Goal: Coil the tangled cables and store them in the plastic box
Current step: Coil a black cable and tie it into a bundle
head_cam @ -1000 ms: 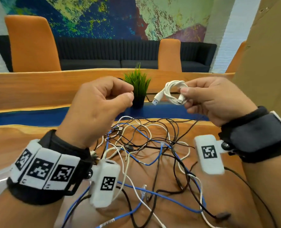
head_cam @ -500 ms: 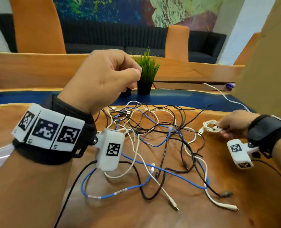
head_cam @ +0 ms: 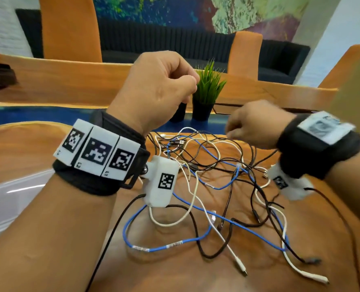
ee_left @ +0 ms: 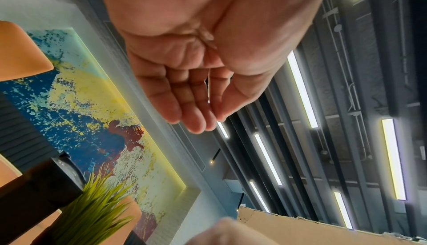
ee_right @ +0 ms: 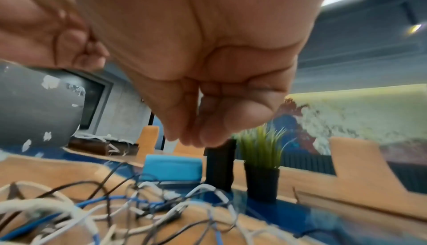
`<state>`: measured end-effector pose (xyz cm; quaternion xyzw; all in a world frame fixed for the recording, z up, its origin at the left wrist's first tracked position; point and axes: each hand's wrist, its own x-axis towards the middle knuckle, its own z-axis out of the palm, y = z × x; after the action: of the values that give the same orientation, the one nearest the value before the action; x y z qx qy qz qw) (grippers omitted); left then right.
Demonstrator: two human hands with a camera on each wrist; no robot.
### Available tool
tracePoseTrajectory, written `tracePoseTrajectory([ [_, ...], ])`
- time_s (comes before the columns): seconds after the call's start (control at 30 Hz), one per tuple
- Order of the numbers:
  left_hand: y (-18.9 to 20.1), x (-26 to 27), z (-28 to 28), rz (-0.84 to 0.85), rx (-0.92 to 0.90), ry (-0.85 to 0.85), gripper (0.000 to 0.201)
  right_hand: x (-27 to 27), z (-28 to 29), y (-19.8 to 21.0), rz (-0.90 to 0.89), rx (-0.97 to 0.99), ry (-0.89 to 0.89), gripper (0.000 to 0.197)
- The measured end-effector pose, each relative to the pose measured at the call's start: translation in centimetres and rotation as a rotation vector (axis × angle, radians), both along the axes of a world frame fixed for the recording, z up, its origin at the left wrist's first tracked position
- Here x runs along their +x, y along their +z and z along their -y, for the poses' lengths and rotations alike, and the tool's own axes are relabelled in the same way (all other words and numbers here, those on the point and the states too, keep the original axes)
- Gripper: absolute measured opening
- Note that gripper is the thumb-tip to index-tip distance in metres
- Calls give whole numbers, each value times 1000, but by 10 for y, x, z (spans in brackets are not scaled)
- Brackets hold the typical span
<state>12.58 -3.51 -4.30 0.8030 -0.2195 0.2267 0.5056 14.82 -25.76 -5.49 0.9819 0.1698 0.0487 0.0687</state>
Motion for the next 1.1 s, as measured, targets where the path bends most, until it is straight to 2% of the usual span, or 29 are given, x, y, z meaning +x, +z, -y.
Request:
tracePoseTrajectory([
  [0.13, 6, -2, -6, 53, -31, 1, 11, 38, -42, -42, -139, -178, -99, 26],
  [0.23, 10, -4, -11, 49, -63, -17, 10, 50, -44, -62, -313, -128, -141, 27],
  [0.3, 11, -5, -13, 54, -64, -23, 10, 52, -39, -59, -339, 16, -166, 17],
  [0.33, 12, -5, -13, 54, -60, -24, 11, 53, -36, -53, -328, 152, -194, 11],
  [0.37, 11, -5, -13, 48, -59, -30, 11, 52, -33, -44, -331, 358, -231, 9],
  [0.43, 9, -3, -11, 30, -36, -46, 11, 45, -30, -20, -409, 900, -295, 14],
  [0.47, 8, -2, -9, 27, -10, -47, 11, 39, -28, -7, -444, 1137, -287, 16],
  [0.5, 6, -2, -6, 28, 15, -46, 11, 34, -26, 7, -453, 1288, -246, 19],
  [0.57, 0, -1, -1, -16, 51, -76, 13, 22, -24, 28, -428, 1381, -106, 26],
  [0.63, -7, 3, 2, -76, 126, -83, 27, 10, -25, 42, -359, 1357, 14, 22],
  [0.73, -11, 5, 6, 4, 247, -70, 23, -6, -27, 47, -194, 1250, 106, 12],
  [0.8, -11, 5, 7, -6, 144, -149, 25, -11, -25, 42, -11, 1167, 151, 11],
  [0.9, -12, 2, 12, -198, -176, -351, 20, -11, -17, 28, 123, 1177, 201, 9],
  [0.97, -12, -1, 15, -350, -376, -499, 20, -11, -12, 19, 47, 1350, 235, 5],
  [1.03, -10, -3, 17, -477, -564, -621, 23, -11, -9, 10, -124, 1628, 271, 14],
  [1.1, -8, -4, 17, -549, -704, -656, 26, -11, -9, 2, -243, 1835, 277, 16],
])
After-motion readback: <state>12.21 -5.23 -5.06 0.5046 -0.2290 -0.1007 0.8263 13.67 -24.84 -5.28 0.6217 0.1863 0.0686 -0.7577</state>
